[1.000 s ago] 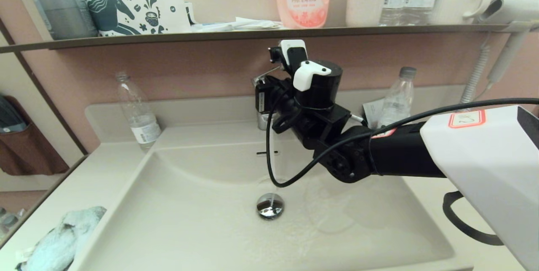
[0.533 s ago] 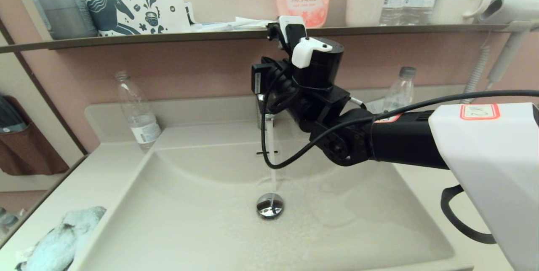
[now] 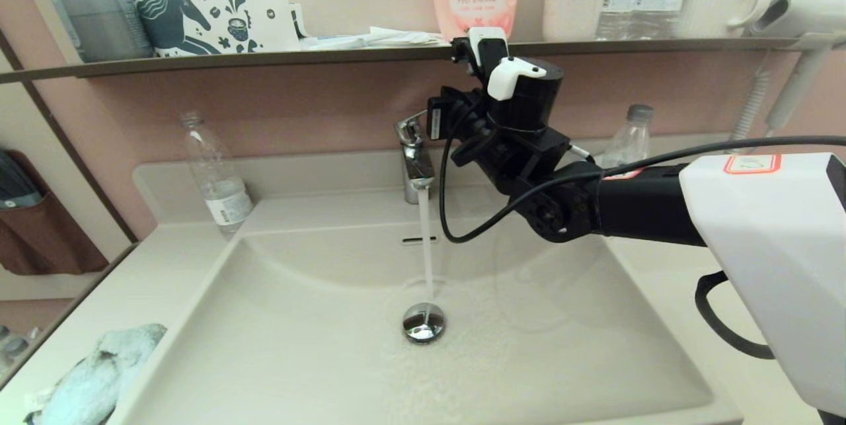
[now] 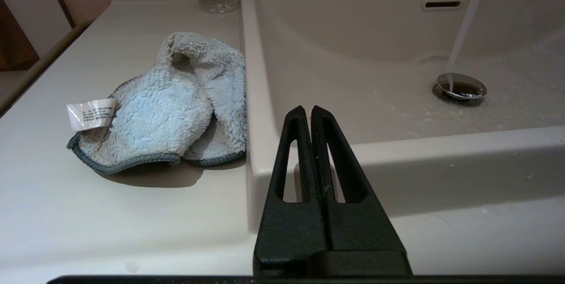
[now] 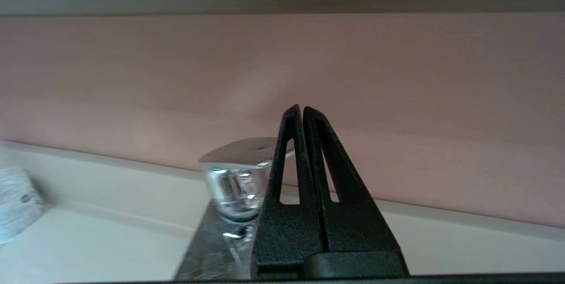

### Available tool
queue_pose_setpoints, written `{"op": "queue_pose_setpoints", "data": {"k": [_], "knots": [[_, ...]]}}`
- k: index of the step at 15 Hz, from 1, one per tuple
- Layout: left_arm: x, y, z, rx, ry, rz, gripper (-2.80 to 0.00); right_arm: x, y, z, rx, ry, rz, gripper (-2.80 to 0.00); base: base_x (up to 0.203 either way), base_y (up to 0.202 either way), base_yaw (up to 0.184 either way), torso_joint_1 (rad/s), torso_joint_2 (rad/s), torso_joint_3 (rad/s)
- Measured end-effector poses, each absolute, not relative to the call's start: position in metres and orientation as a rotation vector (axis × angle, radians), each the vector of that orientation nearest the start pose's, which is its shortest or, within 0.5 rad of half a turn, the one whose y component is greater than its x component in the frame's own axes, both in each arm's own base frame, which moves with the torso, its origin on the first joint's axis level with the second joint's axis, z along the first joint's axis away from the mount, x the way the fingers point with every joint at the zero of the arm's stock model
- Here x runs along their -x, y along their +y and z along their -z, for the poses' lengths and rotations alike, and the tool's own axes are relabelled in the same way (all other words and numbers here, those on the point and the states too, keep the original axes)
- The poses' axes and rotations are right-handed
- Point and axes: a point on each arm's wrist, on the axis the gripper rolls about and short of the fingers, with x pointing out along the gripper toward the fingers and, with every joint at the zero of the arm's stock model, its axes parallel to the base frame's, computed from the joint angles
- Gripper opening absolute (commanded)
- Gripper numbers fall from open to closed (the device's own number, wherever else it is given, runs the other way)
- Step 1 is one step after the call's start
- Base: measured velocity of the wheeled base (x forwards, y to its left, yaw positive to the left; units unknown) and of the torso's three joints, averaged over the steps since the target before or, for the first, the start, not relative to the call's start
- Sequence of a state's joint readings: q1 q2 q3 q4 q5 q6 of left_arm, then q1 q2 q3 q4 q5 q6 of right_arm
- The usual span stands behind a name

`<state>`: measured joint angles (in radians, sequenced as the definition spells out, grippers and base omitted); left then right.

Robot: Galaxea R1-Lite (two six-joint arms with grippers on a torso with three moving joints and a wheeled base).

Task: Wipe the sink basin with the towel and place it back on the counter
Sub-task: Turn off the faucet

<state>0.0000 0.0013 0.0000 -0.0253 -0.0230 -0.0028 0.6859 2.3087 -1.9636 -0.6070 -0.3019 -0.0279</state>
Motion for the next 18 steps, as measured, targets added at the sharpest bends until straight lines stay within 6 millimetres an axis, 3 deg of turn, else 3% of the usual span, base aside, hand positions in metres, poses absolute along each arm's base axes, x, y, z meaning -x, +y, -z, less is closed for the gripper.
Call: {"op": "queue_pose_setpoints", "data": {"k": [6, 18], "knots": [[0.0227, -0.0005, -0.0781, 0.002, -0.024, 0.023, -2.80, -0.3910, 0.3039, -0.2499, -0.089, -0.220, -0.368, -2.80, 0.000, 0.000, 0.000, 0.000, 0.00, 0.000], [0.0227, -0.0005, -0.0781, 0.002, -0.024, 0.023, -2.80, -0.3839, 0.3064, -0.2568, -0.078, -0.206, -0.423, -2.80, 0.000, 0.000, 0.000, 0.000, 0.00, 0.000]]}}
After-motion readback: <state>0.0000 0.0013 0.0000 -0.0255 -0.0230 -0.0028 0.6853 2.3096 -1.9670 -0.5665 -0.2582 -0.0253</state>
